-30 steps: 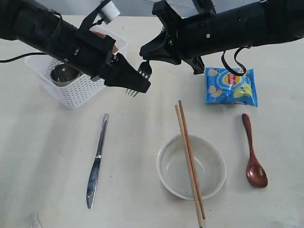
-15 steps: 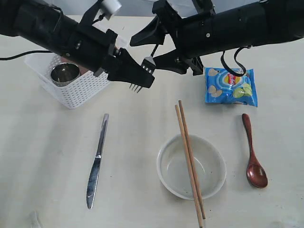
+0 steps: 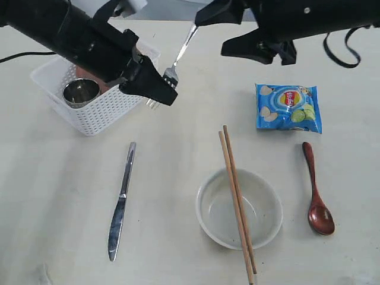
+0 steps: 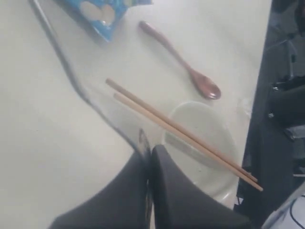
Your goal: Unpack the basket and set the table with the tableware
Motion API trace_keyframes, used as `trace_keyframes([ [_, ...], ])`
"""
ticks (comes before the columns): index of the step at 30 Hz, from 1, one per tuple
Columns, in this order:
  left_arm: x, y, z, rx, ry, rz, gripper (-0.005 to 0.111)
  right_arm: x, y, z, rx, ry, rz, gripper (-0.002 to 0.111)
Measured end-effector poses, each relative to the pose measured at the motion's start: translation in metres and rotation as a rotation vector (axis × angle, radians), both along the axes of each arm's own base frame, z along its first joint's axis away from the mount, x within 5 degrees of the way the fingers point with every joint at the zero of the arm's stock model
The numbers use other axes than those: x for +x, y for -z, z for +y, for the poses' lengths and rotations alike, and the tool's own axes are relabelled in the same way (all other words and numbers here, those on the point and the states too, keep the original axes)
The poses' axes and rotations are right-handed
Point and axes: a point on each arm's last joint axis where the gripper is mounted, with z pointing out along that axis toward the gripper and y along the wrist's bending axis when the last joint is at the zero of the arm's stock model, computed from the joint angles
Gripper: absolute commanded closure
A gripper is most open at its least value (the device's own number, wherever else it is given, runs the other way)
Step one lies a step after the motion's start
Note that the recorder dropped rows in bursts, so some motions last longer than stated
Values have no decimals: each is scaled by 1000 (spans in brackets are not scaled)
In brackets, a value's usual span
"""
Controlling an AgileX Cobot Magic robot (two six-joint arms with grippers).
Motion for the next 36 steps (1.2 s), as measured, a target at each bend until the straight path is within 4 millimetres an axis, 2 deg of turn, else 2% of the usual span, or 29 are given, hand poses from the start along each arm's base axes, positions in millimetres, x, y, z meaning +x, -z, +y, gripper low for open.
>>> trace_keyframes([
  [4, 1, -21, 9, 93, -84, -64, 107, -8, -14, -13, -61, 21, -43, 43],
  [11, -7, -57, 20, 310, -174, -176, 107, -16, -24, -17, -89, 28, -67, 43],
  [15, -20, -67, 7, 519, -135, -285, 107, -15, -24, -18, -94, 32, -70, 43],
  [20, -43, -67, -19, 721, -85, -411, 107, -14, -23, -19, -115, 43, -85, 43],
  [23, -64, -71, -42, 843, -132, -574, 107, -18, -10, -26, -131, 141, -83, 43],
  [26, -77, -59, -63, 989, -106, -659, 107, -26, 5, -29, -96, 185, -76, 43],
  [29, -88, -30, -88, 1072, -70, -663, 107, -34, 18, -28, -22, 197, -57, 43],
  [32, -88, -18, -94, 1098, -85, -638, 107, -36, 22, -27, 17, 222, -41, 43],
  [36, -87, -17, -98, 1046, -145, -624, 107, -37, 20, -14, 49, 272, -32, 43],
])
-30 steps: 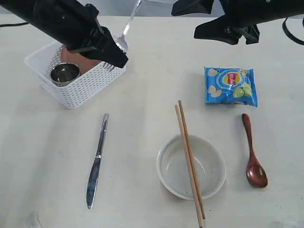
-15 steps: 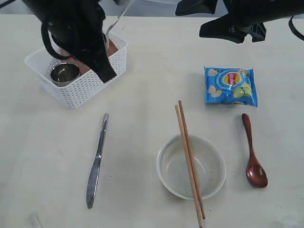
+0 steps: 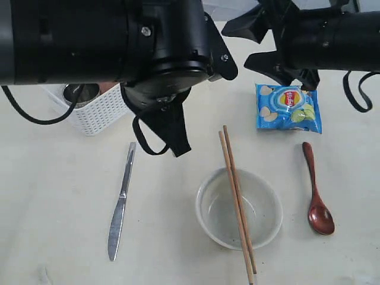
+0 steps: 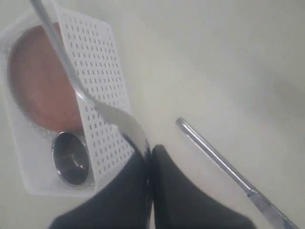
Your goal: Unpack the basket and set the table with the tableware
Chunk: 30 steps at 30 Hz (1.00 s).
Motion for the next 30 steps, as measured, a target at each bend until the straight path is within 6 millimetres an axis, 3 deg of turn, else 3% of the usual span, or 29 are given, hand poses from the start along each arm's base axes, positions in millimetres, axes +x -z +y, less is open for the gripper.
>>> trace_keyframes([
  [8, 0, 0, -4, -58, -1, -4, 107, -9, 1, 28, -28, 2, -41, 43],
  [15, 1, 0, -9, -98, 27, -10, 107, -3, 11, 32, -62, 23, -18, 43],
  [25, 1, 0, -15, -177, 32, -14, 107, 15, -1, 41, -41, 21, -54, 43],
  [30, 2, -1, -18, -215, 28, -20, 107, 18, 5, 42, -48, 21, -37, 43],
])
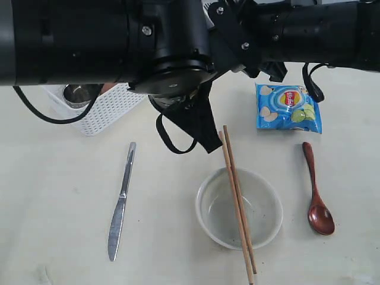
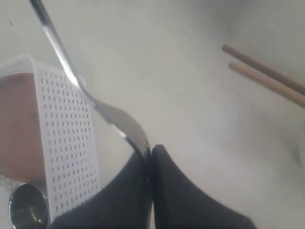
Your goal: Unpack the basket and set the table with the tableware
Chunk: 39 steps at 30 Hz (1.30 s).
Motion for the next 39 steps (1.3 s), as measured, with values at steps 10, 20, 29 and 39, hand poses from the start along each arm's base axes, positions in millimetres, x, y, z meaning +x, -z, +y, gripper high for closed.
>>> trace_keyframes([
  [10, 0, -1, -3, -38, -5, -5, 107, 6, 18, 3, -22, 0, 54, 72],
  [20, 0, -1, -5, -63, 3, -2, 106, 6, 19, 5, 9, -1, 74, 109],
  [29, 1, -1, -5, -58, 4, -9, 45, 7, 19, 5, 5, 1, 71, 109],
  [39, 1, -5, -1, -42, -2, -24, 46, 19, 19, -17, -4, 74, 62, 109],
])
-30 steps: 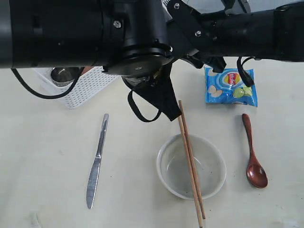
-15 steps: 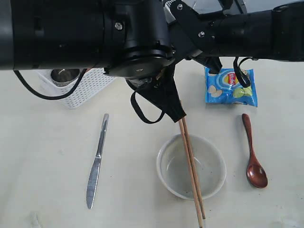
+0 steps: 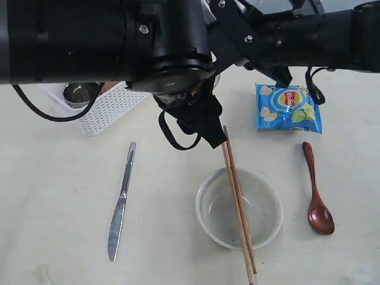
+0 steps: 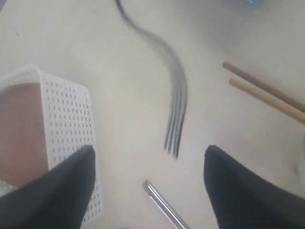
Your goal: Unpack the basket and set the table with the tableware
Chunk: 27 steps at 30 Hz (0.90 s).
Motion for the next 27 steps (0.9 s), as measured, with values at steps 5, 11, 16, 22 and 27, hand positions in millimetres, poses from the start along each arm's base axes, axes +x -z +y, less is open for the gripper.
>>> trace_keyframes([
  [5, -4, -21, 13, -14, -22, -26, 46, 14, -3, -35, 40, 38, -21, 109],
  [11, -11, -60, 39, -55, -55, -102, 46, 15, -8, -66, 88, -90, -52, 109],
  [16, -4, -91, 78, -106, -170, -141, 46, 4, -6, -69, 113, -225, -41, 109],
  [22, 7, -109, 141, -107, -333, -143, 46, -15, -4, -45, 164, -408, -28, 109],
  [27, 6, -96, 169, 17, -371, -71, 46, -36, -6, -10, 196, -600, -27, 109],
])
